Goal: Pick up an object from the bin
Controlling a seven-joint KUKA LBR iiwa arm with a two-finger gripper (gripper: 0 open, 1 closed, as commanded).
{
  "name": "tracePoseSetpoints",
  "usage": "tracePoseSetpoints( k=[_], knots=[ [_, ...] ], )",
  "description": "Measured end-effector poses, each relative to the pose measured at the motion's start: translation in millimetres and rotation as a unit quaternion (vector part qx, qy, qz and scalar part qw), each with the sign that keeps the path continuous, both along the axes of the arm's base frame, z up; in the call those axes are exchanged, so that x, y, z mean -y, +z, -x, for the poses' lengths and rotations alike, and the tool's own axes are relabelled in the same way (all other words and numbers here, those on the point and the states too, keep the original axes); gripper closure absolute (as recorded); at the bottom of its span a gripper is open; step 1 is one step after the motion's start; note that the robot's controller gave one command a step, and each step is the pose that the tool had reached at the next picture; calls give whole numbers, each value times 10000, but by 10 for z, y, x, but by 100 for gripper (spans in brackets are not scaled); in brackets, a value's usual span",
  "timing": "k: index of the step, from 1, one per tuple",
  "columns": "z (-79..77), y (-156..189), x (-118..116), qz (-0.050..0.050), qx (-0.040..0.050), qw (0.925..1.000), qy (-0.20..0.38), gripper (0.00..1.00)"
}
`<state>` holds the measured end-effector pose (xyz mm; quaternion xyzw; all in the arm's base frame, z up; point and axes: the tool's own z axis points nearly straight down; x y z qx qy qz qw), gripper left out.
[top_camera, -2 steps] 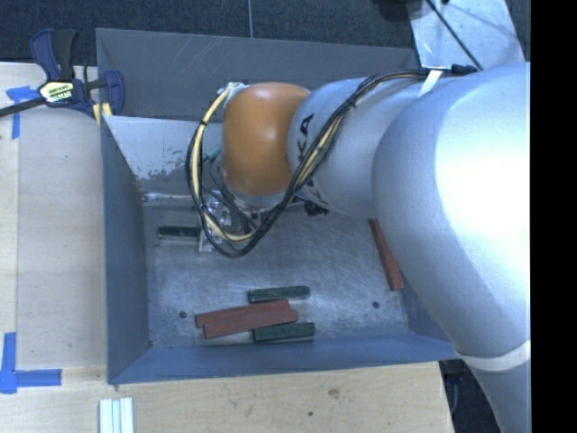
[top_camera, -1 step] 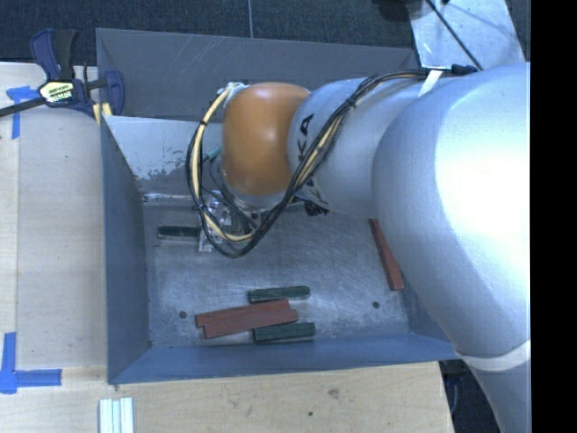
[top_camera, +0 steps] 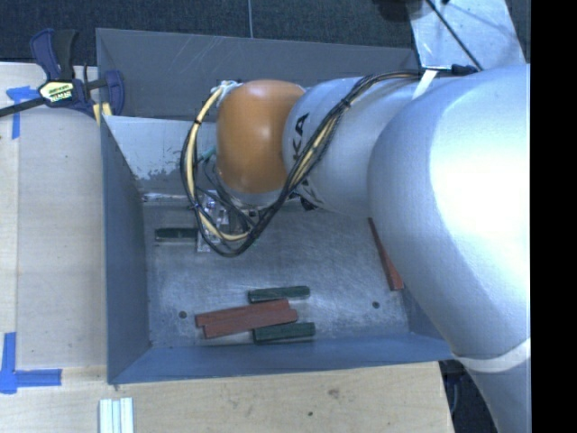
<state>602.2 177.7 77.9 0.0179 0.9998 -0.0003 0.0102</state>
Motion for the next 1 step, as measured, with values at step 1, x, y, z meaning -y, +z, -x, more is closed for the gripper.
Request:
tracePoseSetpoints(
  k=[1],
  knots=[
    [550,1746,165,-11,-54,9994,347,100]
  ],
)
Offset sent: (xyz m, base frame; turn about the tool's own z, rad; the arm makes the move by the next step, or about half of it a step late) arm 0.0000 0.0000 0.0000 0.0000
